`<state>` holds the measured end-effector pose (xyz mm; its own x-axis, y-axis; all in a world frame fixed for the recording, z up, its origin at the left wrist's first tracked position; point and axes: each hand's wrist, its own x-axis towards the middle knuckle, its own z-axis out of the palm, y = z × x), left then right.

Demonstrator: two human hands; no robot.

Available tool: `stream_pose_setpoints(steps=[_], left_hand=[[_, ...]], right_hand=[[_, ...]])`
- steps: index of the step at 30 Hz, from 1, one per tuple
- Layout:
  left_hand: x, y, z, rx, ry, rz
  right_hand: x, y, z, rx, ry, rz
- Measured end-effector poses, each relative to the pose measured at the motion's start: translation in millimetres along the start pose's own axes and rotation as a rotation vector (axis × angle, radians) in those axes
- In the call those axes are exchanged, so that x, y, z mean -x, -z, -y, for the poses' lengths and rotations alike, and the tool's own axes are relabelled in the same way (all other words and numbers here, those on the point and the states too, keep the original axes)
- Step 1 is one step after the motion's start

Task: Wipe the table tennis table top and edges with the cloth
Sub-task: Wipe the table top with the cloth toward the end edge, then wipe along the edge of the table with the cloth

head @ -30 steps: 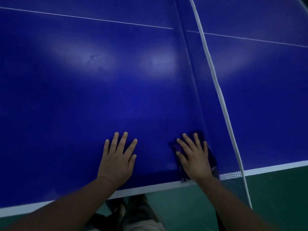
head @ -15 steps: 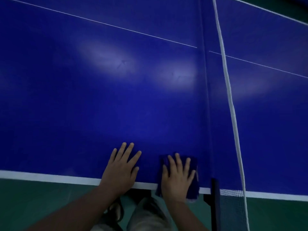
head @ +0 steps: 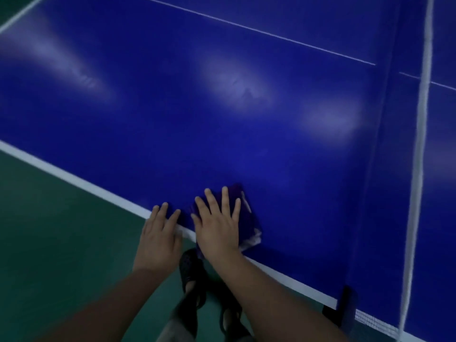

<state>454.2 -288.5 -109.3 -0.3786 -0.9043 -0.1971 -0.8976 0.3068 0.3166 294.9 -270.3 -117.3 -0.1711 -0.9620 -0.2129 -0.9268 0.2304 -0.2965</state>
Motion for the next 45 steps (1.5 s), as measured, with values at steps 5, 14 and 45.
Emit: stream_pose_setpoints(steps=[5, 14, 45], left_hand=[[15, 12, 19, 0.024, 0.207, -0.066], [91, 14, 42, 0.128, 0.511, -0.049], [285, 66, -93, 1.874, 0.566, -0.091]], right_hand=[[-46, 5, 39, 0.001, 0.160, 0.059], [-51, -8, 85, 0.148, 0.636, 0.184], [239, 143, 3, -1.016, -0.082, 0.614]])
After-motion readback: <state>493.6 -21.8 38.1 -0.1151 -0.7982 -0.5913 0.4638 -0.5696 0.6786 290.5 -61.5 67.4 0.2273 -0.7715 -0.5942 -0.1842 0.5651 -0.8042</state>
